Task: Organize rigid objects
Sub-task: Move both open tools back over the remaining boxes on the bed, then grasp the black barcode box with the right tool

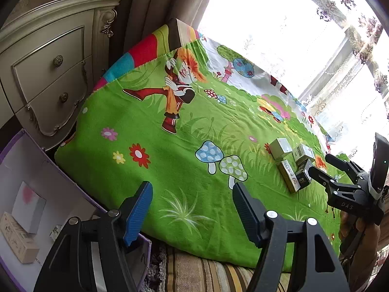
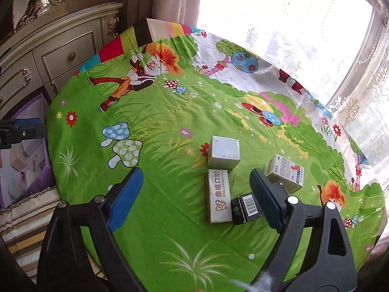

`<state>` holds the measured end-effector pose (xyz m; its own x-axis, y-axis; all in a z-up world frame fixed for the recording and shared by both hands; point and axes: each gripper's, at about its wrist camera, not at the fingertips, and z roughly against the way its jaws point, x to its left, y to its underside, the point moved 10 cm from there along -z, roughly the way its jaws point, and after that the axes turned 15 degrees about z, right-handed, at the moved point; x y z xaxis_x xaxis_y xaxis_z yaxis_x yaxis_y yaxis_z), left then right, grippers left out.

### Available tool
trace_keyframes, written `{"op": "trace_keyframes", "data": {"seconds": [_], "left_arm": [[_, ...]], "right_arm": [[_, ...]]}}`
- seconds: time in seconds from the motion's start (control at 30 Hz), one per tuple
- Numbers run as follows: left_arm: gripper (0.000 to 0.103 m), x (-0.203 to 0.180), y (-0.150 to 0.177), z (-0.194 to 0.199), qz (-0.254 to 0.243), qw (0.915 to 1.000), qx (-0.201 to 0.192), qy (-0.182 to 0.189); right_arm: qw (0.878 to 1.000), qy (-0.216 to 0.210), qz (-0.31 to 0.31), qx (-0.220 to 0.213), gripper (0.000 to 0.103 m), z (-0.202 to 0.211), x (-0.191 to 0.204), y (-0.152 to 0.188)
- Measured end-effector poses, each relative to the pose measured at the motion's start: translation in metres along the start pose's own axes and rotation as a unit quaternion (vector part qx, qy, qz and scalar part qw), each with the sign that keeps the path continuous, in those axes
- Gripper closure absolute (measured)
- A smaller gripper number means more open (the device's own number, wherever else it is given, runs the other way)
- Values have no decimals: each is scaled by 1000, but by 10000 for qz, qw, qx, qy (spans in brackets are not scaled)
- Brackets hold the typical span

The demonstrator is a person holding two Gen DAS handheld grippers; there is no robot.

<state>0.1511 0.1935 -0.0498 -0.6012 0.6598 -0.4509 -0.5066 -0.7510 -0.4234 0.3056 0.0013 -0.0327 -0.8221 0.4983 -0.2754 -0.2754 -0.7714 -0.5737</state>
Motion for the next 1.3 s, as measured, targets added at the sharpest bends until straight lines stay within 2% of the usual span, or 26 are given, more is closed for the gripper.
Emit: {"op": "trace_keyframes", "data": {"seconds": [0.1, 0.23, 0.37, 0.67, 0.77, 0.87, 0.93, 1.0, 1.07, 1.3], "left_arm": [[30, -15, 4, -4, -152, 9998, 78, 46], [30, -29, 13, -10, -328, 9992, 199, 75], [30, -38, 22, -16, -447, 9985, 284, 99], [30, -63, 56, -30, -626, 9960, 523, 362], [30, -72, 75, -33, -807, 9940, 571, 467], [30, -73, 86, -34, -706, 9928, 695, 681], [30, -69, 85, -32, -525, 9931, 689, 785], [30, -64, 83, -28, -306, 9933, 668, 896], [29, -59, 83, -25, -84, 9927, 700, 983], [28, -37, 88, -26, 435, 9870, 900, 1261]], "right_arm": [[9994, 10, -322, 84, 11, -9, -27, 15], [9987, 113, -366, 349, 11, -23, -49, 39], [9976, -41, -512, 454, 11, -36, -62, 59], [9959, -221, -424, 773, 10, -63, -63, 77], [9938, -302, -537, 924, 10, -73, -65, 80], [9921, -387, -747, 933, 10, -77, -69, 81], [9905, -338, -915, 970, 16, -78, -73, 81], [9875, -229, -1061, 1144, 48, -78, -75, 86], [9826, -80, -1277, 1348, 58, -79, -76, 95], [9791, 124, -1301, 1556, 60, -63, -56, 103]]}}
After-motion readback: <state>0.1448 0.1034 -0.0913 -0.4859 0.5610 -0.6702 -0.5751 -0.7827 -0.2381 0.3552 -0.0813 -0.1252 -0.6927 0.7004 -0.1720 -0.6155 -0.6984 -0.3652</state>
